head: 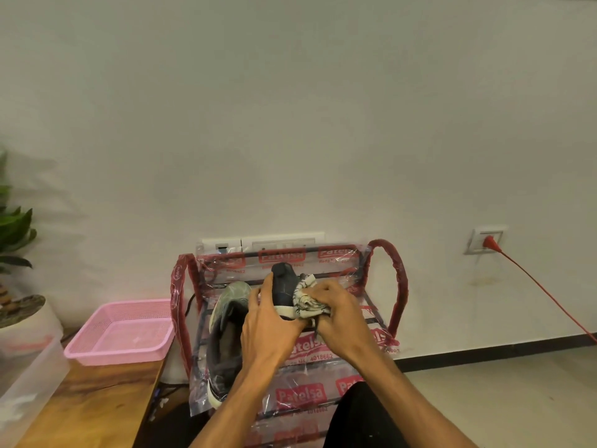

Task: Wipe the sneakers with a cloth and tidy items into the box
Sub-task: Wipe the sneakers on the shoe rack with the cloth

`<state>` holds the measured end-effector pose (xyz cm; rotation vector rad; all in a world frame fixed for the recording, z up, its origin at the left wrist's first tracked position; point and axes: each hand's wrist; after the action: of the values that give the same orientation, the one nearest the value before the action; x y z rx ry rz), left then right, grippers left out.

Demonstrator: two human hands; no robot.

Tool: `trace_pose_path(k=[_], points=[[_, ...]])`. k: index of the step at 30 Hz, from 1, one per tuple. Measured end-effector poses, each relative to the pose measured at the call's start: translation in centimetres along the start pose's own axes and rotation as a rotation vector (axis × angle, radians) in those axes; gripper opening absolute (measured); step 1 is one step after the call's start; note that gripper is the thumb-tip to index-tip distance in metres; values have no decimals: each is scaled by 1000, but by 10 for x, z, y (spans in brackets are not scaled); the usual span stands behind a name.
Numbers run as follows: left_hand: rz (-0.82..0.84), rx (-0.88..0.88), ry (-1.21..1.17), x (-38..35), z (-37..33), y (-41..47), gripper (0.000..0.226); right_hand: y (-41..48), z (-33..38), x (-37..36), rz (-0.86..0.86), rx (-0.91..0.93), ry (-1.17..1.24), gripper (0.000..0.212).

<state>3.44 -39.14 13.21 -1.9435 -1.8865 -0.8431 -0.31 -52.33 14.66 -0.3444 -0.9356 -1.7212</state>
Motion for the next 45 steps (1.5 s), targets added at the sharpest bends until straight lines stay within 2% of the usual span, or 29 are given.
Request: trace_pose_path(k=[3, 8, 12, 18, 22, 28, 34, 40, 42, 45], points=[[-15, -13, -9, 0, 0, -2, 92, -3, 8, -6, 26, 115, -89, 53], [-50, 14, 4, -3, -4, -6, 87, 8, 7, -3, -20, 24, -213, 33], [-60, -18, -5, -3, -6, -7, 72, 6, 18, -5, 29, 115, -177, 38], [-52, -33, 30, -5, -10, -7, 83, 18, 19, -7, -53, 107, -308, 37], [-72, -71, 46, -2, -10, -6, 69, 5, 22, -9, 5, 233, -325, 39], [-25, -56, 81, -2, -18, -2, 88, 29, 15, -6, -15, 226, -467, 37], [-32, -55, 63, 2, -14, 0, 72, 23, 27, 0, 129, 283, -412, 38], [-23, -29, 104, 3, -22, 5, 85, 38, 22, 0, 19, 245, -492, 37], [-29, -29, 95, 6, -22, 6, 81, 36, 23, -4, 8, 224, -452, 36], [-49, -69, 97, 7, -20, 6, 69, 28, 24, -5, 81, 215, -367, 39]])
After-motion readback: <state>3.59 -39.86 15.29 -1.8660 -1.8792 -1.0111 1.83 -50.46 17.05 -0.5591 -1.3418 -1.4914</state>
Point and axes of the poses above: each hand's wrist, its own y-axis towards the middle knuckle, its own x-axis out of the back of the hand, z = x × y, and after that the axes turned 2 degrees about x, right-handed
